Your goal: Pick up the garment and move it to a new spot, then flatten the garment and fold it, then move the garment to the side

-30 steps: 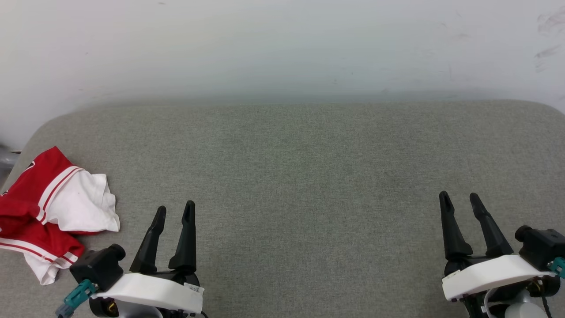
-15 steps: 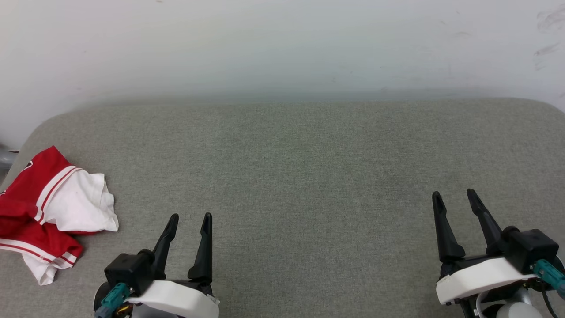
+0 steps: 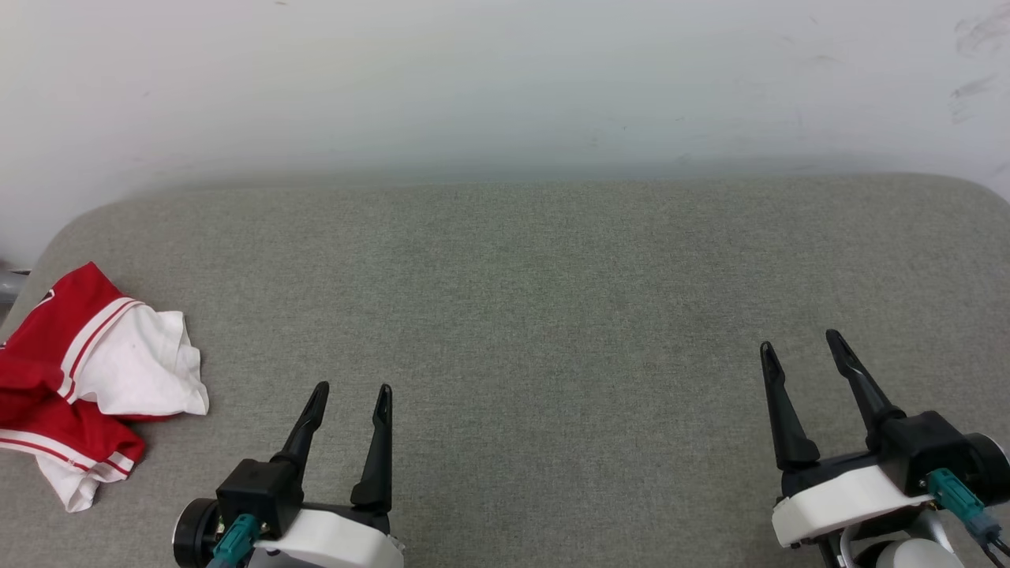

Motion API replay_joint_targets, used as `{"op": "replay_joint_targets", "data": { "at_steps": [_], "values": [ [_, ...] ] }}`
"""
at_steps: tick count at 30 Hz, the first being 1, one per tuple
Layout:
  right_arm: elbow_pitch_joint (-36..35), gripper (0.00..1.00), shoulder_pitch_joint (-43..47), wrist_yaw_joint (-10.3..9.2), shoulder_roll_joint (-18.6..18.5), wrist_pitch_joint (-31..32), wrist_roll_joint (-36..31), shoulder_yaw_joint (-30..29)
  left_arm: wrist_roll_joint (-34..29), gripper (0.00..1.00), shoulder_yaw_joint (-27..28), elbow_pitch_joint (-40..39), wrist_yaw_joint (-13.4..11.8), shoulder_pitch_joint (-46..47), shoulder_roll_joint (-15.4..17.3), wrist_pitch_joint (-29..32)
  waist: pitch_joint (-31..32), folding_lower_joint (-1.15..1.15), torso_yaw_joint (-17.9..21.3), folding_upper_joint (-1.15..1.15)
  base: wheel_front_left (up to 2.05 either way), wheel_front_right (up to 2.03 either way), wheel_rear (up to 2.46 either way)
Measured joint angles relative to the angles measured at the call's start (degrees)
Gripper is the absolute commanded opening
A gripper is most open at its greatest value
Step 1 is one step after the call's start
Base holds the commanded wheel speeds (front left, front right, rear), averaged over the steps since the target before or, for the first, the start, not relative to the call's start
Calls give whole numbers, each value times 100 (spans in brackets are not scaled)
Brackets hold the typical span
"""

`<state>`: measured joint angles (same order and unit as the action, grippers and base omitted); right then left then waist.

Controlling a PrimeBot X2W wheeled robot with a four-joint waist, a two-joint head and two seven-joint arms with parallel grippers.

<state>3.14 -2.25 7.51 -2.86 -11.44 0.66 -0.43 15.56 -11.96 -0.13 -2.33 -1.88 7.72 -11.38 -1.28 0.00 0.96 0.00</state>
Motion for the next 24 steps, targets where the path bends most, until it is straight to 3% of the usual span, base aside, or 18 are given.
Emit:
{"op": "replay_joint_targets", "data": {
  "at_steps": [4, 12, 15, 24],
  "values": [
    [-51, 100, 5, 0, 0, -59, 49, 36, -64, 100, 77, -25, -3, -31, -80, -51, -6, 0, 2, 0, 0, 0, 0],
    [115, 100, 45, 0, -1, -144, 561, 86, -241, 100, 448, -53, 379, -146, -283, -151, -6, 0, 5, 0, 0, 0, 0],
    [154, 100, 51, 0, -1, -172, 343, 99, -520, 100, 459, -37, 491, -182, -296, -183, -7, 0, 8, 0, 0, 0, 0],
    [121, 100, 55, 0, -1, -268, -35, 134, -989, 100, 472, -25, 514, -251, -377, -278, -8, 0, 3, 0, 0, 0, 0]
  ]
}}
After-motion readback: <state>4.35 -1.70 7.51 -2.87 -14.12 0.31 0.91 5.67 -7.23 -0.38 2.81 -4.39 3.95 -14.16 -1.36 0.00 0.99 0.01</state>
